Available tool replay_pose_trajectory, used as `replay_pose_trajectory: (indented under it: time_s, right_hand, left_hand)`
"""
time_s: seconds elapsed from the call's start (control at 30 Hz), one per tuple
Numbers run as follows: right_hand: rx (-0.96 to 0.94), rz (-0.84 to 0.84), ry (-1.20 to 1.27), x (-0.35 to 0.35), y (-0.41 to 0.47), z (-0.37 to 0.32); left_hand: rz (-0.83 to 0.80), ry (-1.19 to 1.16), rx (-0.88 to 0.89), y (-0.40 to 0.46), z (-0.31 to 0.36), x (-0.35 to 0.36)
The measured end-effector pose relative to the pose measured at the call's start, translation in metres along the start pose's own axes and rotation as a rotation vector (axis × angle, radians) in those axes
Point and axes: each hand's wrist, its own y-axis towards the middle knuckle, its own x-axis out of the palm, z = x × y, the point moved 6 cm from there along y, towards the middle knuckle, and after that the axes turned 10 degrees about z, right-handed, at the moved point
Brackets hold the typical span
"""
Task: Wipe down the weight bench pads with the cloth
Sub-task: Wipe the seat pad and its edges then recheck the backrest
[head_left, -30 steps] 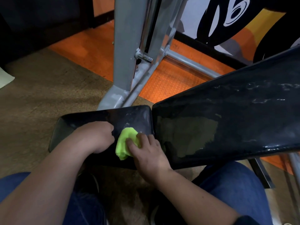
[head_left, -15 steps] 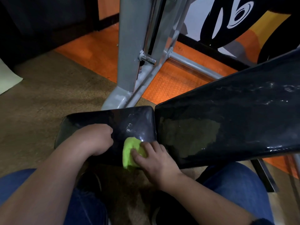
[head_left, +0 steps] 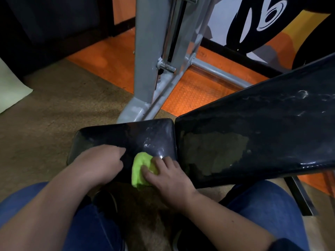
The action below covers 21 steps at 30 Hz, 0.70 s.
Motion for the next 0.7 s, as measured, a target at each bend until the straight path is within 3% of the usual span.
replay_pose_trajectory:
  time_s: [0.07,0.2,0.37,0.5,0.63,0.7]
  right_hand:
    - [-0.004,0.0,-0.023,-0.002,-0.002,0.007]
    - [0.184,0.035,0.03,-0.002,0.02,0.015]
    - [0.045,0.049,0.049,0.0,0.018,0.012]
    - [0.228,0.086,0.08,0.0,0.036,0.026]
    - [0.08,0.072,0.073,0.003,0.032,0.016]
    - [0.094,0.081,0.068,0.002,0.033,0.023]
  left_hand:
    - [-0.021,0.008,0.02,0.0,0.004,0.009]
    - [0.014,0.043,0.062,0.008,0.016,0.012]
    - [0.06,0.027,0.045,0.015,0.015,0.006]
    - [0.048,0.012,0.01,0.022,0.004,0.003]
    - [0.038,-0.006,-0.013,0.026,-0.005,0.0]
    - [0.02,-0.023,-0.022,0.027,-0.009,-0.001]
